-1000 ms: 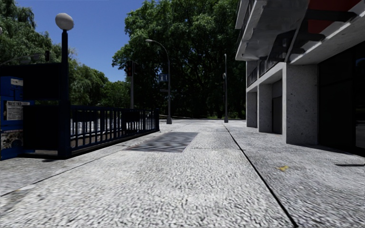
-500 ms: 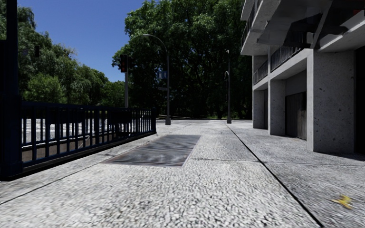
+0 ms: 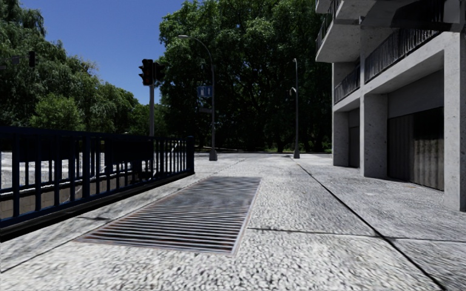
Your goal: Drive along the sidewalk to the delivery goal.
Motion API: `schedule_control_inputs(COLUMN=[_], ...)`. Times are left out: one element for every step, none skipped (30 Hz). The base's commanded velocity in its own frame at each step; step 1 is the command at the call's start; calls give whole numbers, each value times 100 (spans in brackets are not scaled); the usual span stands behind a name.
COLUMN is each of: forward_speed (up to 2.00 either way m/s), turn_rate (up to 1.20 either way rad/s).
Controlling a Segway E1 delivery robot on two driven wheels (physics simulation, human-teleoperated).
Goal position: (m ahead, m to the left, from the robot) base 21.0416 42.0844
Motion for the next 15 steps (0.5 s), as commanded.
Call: schedule_control_inputs(forward_speed=[200, 200, 200, 200, 200, 200, 200, 200, 200, 200, 200, 200, 200, 200, 200], turn_rate=[0, 0, 0, 0, 0, 0, 0, 0, 0, 0, 0, 0, 0, 0, 0])
